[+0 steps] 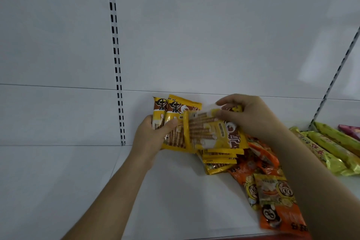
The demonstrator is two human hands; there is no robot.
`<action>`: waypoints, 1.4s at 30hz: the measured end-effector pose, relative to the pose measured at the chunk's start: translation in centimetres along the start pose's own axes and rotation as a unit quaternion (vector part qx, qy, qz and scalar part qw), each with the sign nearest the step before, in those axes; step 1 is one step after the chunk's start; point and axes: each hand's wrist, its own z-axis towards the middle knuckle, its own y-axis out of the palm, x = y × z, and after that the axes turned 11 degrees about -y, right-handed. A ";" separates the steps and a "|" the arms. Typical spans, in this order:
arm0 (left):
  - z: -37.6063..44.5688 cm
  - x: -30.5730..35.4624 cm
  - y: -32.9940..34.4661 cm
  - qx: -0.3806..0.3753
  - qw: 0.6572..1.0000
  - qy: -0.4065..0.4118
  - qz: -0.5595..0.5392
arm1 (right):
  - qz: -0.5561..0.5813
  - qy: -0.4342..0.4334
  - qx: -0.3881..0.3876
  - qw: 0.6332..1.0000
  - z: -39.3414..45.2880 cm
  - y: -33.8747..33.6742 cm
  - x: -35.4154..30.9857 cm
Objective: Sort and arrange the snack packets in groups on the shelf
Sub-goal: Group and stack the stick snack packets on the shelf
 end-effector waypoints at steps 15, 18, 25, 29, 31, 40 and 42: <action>-1.3 1.0 -0.4 -0.110 0.991 -0.022 0.078 | -0.095 -0.154 -0.054 0.982 3.1 5.3 -2.0; -1.1 0.7 -0.6 -0.106 0.993 -0.022 0.054 | -0.107 -0.187 0.013 0.976 3.0 5.8 -2.0; 0.0 -0.3 -1.0 -0.082 0.996 -0.013 0.014 | -0.258 0.033 0.048 0.964 2.2 3.0 2.7; 0.2 -0.9 -0.4 -0.081 0.997 -0.015 0.010 | -0.333 0.116 -0.051 0.934 1.2 3.0 4.0; 0.4 -1.1 -0.3 -0.072 0.997 -0.019 0.008 | -0.367 0.140 -0.098 0.914 1.1 3.1 4.1; 0.7 -1.7 -0.5 -0.022 0.999 -0.035 -0.016 | -0.267 0.175 -0.036 0.947 0.5 2.8 3.8; 0.8 -1.7 -0.8 -0.013 0.999 -0.036 -0.021 | -0.219 0.150 0.035 0.964 0.0 2.4 3.1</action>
